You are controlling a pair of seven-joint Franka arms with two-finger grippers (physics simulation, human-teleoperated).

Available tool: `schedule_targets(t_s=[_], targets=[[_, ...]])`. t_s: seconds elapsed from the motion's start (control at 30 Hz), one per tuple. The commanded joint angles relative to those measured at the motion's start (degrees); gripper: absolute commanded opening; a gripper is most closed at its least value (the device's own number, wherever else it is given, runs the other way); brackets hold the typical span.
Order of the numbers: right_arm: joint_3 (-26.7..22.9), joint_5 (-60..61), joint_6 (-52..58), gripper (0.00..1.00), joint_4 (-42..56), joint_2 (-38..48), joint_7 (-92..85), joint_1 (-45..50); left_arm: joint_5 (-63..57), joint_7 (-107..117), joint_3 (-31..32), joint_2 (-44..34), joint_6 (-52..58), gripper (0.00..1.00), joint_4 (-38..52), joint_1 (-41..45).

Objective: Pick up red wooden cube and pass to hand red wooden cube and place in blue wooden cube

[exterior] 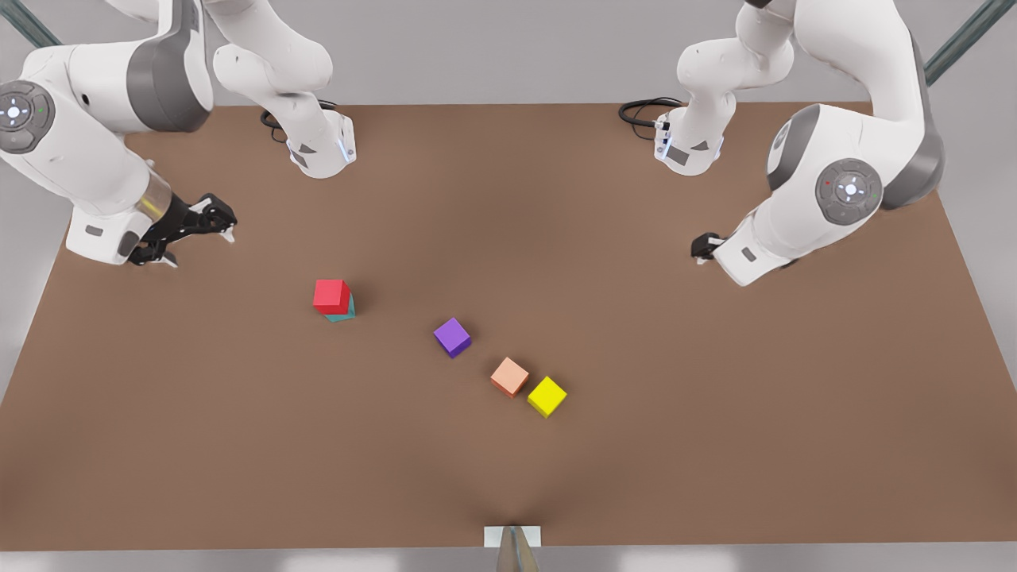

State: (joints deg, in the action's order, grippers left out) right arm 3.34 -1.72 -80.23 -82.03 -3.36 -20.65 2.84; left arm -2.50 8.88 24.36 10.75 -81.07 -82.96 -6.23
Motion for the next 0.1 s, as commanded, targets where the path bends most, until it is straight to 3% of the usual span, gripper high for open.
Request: schedule_targets(t_s=[0.0, 0.07], targets=[[-0.35, 0.32, 5.09, 1.00, -0.15, 0.28, 28.56, 0.32, -0.40, 4.65, 0.69, -0.55, 1.71, 1.00, 0.08, 0.34], [-0.35, 0.32, 5.09, 1.00, -0.15, 0.37, 28.47, 0.32, -0.40, 4.57, 0.52, -0.55, 1.71, 1.00, -0.01, 0.34]])
